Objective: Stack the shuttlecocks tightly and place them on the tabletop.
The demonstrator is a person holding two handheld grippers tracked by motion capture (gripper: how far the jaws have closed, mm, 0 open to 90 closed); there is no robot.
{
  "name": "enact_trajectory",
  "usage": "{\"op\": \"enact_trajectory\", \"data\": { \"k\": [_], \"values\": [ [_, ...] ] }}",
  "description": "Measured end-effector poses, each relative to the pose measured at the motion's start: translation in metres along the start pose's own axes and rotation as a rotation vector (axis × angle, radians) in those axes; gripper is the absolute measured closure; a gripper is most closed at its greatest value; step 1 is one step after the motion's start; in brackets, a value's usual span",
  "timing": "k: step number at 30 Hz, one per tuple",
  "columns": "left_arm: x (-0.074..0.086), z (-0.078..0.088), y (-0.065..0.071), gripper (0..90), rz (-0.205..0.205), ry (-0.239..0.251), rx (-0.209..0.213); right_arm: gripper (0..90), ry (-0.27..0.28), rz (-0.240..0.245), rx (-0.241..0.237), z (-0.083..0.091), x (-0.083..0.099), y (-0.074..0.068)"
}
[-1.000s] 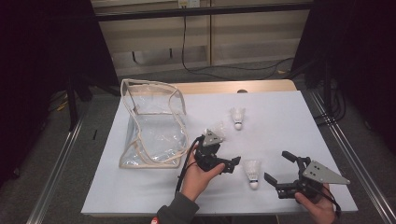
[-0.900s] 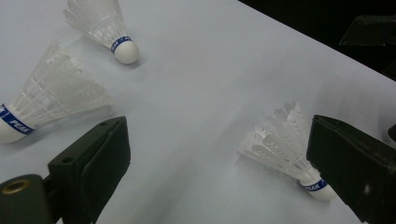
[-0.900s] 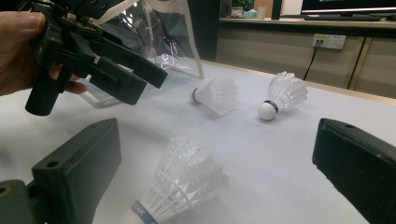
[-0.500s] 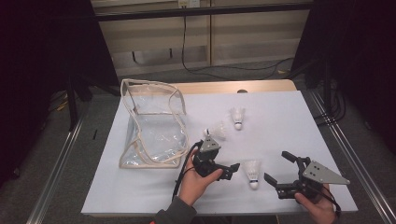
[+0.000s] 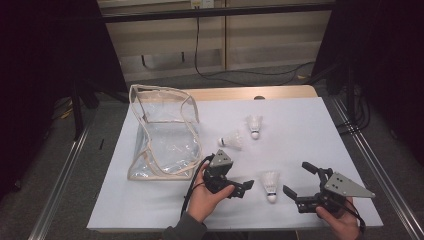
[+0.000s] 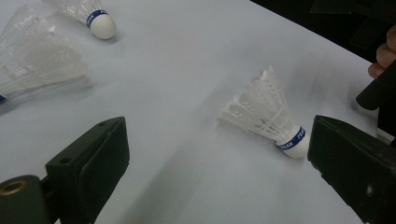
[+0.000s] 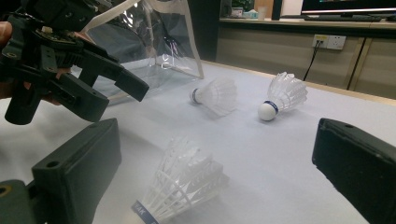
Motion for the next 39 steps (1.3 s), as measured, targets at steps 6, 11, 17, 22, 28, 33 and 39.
{"op": "enact_trajectory", "data": {
  "k": [6, 11, 17, 22, 28, 33, 39],
  "values": [
    [0.003, 0.006, 0.001, 5.5, 0.002, -0.004, 0.018, 0.8, 0.001, 0.001, -0.001, 0.000, -0.001, -0.001],
    [0.004, 0.011, 0.002, 4.9, -0.003, -0.002, 0.033, 0.8, 0.002, 0.003, -0.001, 0.000, -0.001, -0.001],
    [0.008, 0.015, 0.002, 4.1, -0.015, -0.009, 0.046, 0.8, 0.005, 0.007, -0.004, 0.000, -0.001, -0.002],
    [0.011, 0.019, 0.001, 4.0, -0.019, -0.011, 0.041, 0.9, 0.004, 0.009, -0.003, 0.000, -0.001, -0.002],
    [0.013, 0.024, -0.002, 4.1, -0.018, -0.005, 0.023, 1.0, 0.004, 0.008, -0.002, 0.000, -0.001, -0.002],
    [0.015, 0.028, -0.003, 4.1, -0.020, -0.024, 0.029, 1.1, 0.002, 0.006, -0.003, -0.001, -0.001, -0.003],
    [0.018, 0.032, -0.004, 4.1, -0.018, -0.032, 0.033, 1.1, 0.004, 0.008, 0.000, 0.000, -0.002, -0.002]
  ]
}}
Point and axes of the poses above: each handheld gripper's, and its own axes: z roughly backward along the jaws, x roughly out of its underside, y roughly to its right, the point moved 7 cm from there along -z, roughly forward along the jaws, and after that the axes turned 7 degrees about y, right-handed, at the moved point
